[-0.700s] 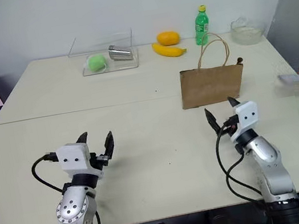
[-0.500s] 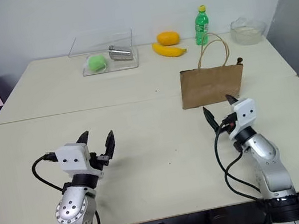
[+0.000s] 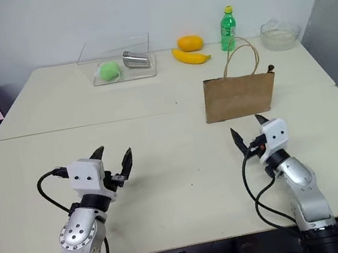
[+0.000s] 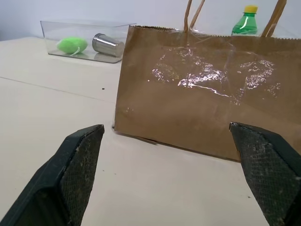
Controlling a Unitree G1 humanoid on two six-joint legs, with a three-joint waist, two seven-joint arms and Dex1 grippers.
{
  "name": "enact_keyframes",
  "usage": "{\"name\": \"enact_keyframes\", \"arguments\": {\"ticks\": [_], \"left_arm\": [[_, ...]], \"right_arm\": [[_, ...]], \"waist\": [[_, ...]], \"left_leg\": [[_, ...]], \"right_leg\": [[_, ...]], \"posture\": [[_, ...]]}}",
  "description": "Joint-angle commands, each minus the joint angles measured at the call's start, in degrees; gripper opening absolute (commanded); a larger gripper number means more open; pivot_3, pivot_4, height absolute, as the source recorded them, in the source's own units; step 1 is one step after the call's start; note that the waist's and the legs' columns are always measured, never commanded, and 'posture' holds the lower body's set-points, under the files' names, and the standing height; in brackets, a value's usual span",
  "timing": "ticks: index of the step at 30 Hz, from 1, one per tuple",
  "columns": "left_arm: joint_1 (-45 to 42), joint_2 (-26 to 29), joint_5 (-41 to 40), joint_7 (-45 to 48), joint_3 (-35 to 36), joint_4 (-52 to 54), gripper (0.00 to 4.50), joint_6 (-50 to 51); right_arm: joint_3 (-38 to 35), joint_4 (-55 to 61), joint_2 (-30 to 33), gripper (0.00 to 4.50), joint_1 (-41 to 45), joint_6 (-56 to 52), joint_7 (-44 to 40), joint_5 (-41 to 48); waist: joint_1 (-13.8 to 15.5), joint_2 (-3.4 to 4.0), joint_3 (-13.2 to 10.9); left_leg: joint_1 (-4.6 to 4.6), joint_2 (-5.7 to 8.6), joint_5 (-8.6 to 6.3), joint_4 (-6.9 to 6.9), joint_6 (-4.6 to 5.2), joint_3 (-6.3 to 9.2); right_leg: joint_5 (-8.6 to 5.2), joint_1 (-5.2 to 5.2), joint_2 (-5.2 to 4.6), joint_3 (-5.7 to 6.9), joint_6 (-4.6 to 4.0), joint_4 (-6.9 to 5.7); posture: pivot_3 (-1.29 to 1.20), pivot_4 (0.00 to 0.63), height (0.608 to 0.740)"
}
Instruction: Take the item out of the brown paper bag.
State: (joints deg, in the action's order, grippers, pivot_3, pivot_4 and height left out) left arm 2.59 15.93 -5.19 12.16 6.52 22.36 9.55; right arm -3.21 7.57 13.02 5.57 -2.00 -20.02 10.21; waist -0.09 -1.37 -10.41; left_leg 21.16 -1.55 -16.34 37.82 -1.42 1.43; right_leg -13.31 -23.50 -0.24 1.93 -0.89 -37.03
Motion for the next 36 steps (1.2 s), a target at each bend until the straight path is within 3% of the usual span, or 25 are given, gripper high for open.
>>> {"name": "enact_keyframes", "arguments": {"ticks": [1, 8, 12, 19, 26, 36], "left_arm": [[0.0, 0.9, 0.9, 0.9, -0.6, 2.4, 3.52, -1.0], [-1.5, 0.4, -6.4, 5.5, 1.0, 3.3, 3.52, -4.2], [-3.9, 2.4, -13.2, 10.4, 0.8, 5.5, 3.52, -0.1], [-8.4, 5.3, -17.8, 14.6, -1.4, 8.2, 3.52, 5.1], [-11.5, 6.4, -20.8, 17.6, -3.1, 9.2, 3.52, 7.8], [-14.4, 6.4, -22.0, 17.6, -4.5, 9.1, 3.52, 10.5]], "right_arm": [[-0.2, 2.4, 0.2, 4.5, 0.6, 0.8, 0.4, -0.2], [0.5, 2.7, 1.9, 4.5, 2.7, -0.5, -0.1, -1.5], [1.6, 5.8, 4.3, 4.5, 6.8, -2.0, 0.3, -4.5], [6.5, 7.0, 14.4, 4.5, 18.9, -9.5, 3.5, -24.2], [12.4, -4.5, 19.3, 4.5, 32.5, -15.5, 3.1, -36.6], [20.1, -30.4, 20.1, 4.5, 51.6, -9.6, 5.0, -45.2]], "waist": [[0.0, 0.0, 0.0], [0.0, 0.0, 0.0], [0.0, 0.0, 0.0], [0.0, 0.0, 0.0], [0.0, 0.0, 0.0], [-0.1, 0.0, 0.0]], "left_leg": [[-0.01, 0.0, 0.0, 0.0, 0.0, 0.0], [-0.01, 0.01, 0.0, 0.01, 0.0, -0.02], [0.0, 0.01, 0.0, 0.01, 0.0, -0.02], [0.0, 0.07, 0.0, 0.01, 0.0, -0.05], [0.01, 0.06, 0.0, 0.02, -0.01, -0.08], [0.03, 0.06, 0.01, 0.01, 0.0, -0.14]], "right_leg": [[0.0, 0.0, 0.0, -0.01, 0.0, 0.0], [0.0, 0.0, 0.0, -0.02, 0.0, -0.01], [0.0, 0.0, 0.02, -0.01, 0.0, -0.03], [0.0, 0.0, 0.11, -0.02, 0.01, -0.01], [0.01, -0.02, 0.11, -0.07, 0.0, 0.01], [0.01, -0.06, 0.1, -0.16, -0.02, 0.01]], "posture": [[0.0, 0.15, 0.74], [0.0, 0.15, 0.74], [0.0, 0.15, 0.74], [0.0, 0.15, 0.74], [0.0, 0.15, 0.74], [0.0, 0.15, 0.74]]}}
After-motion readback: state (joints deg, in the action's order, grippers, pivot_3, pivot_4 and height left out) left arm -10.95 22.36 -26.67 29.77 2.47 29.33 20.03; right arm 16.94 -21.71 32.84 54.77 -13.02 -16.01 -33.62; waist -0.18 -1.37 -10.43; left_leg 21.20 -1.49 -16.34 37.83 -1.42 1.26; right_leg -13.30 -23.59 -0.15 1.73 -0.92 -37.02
